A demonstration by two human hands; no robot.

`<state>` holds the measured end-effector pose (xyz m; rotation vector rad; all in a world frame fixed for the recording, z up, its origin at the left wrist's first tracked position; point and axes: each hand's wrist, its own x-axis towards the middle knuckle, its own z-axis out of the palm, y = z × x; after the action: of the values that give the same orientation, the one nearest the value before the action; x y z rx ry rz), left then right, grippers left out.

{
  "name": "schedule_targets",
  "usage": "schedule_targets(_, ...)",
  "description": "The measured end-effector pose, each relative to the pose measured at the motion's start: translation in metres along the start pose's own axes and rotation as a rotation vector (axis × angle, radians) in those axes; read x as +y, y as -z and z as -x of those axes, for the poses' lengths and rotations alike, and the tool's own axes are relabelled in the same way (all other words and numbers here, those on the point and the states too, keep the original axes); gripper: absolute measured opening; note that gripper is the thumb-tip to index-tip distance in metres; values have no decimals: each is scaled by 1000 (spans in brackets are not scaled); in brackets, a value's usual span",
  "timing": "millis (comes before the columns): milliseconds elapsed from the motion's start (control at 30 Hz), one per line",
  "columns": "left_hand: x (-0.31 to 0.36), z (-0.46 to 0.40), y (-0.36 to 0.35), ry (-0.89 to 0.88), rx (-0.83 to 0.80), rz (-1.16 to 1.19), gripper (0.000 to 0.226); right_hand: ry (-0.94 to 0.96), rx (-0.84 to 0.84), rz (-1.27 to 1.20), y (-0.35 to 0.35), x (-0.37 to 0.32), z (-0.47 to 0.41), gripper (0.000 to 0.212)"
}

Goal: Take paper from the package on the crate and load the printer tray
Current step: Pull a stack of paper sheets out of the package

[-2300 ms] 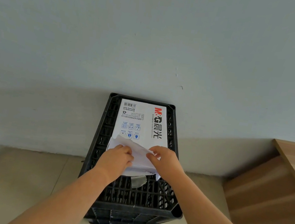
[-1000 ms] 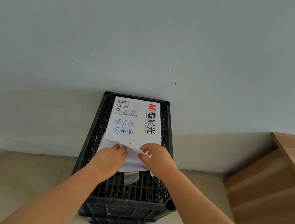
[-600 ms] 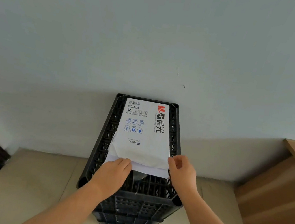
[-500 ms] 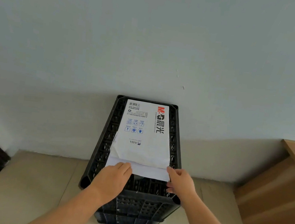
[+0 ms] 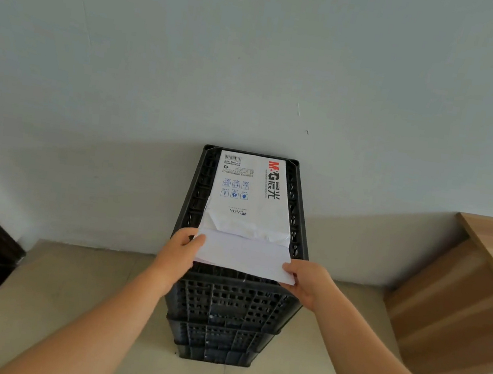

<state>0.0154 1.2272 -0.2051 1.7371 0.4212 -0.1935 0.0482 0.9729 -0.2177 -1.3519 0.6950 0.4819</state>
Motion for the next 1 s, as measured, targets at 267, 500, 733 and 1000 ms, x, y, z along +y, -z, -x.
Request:
schedule_targets(267, -1, 2, 5, 333, -191, 477, 34, 82, -30, 77, 10, 10, 31, 48)
schedule_targets(500, -23, 30, 2, 308, -252, 359, 42, 98, -75, 140, 32, 35, 57, 52)
schedule_targets(733, -31, 73, -5, 137, -152, 163, 46, 158, -180, 116, 38, 51, 76, 53)
schedule_targets(1000, -38, 154, -9, 80, -62, 48, 44, 211, -160, 155, 63, 85, 113, 28)
